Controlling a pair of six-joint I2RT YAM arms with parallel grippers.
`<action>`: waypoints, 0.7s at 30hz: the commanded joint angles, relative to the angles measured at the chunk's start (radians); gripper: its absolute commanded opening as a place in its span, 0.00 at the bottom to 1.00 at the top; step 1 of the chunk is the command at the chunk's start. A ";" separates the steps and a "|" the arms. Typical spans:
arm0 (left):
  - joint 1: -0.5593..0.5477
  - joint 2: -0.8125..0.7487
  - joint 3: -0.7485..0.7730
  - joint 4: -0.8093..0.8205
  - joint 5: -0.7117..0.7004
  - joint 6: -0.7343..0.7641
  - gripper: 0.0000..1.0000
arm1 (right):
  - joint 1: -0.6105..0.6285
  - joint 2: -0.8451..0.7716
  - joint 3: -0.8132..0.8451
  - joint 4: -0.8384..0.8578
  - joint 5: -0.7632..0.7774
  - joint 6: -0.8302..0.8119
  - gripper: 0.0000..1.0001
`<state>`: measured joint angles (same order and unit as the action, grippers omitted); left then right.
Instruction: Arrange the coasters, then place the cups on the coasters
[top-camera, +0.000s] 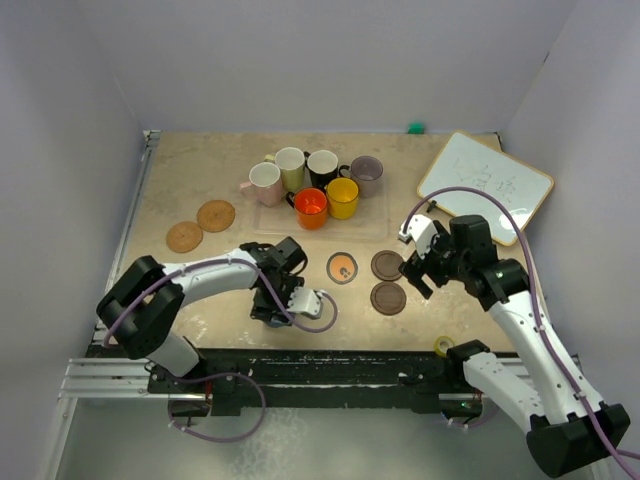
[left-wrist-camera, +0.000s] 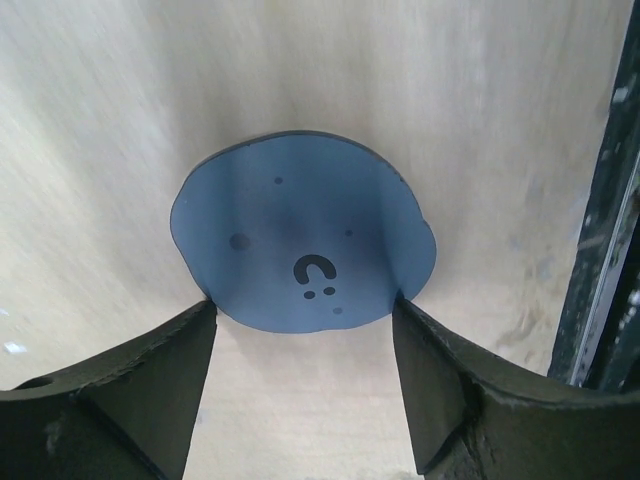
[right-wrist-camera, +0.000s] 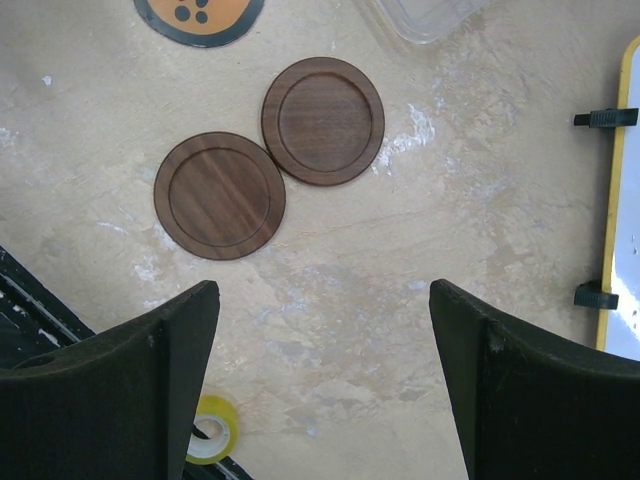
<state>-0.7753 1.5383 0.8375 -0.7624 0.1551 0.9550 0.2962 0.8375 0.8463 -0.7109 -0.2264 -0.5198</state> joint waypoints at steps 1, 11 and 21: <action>-0.079 0.111 0.039 0.279 0.123 -0.104 0.67 | 0.004 0.007 0.002 0.025 0.024 0.033 0.88; -0.187 0.294 0.199 0.354 0.113 -0.228 0.63 | -0.002 0.022 0.001 0.059 0.112 0.065 0.87; -0.218 0.387 0.303 0.379 0.052 -0.313 0.62 | -0.006 0.032 -0.002 0.066 0.135 0.072 0.87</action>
<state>-0.9825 1.8362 1.1492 -0.5003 0.2893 0.6632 0.2951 0.8722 0.8463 -0.6743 -0.1120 -0.4664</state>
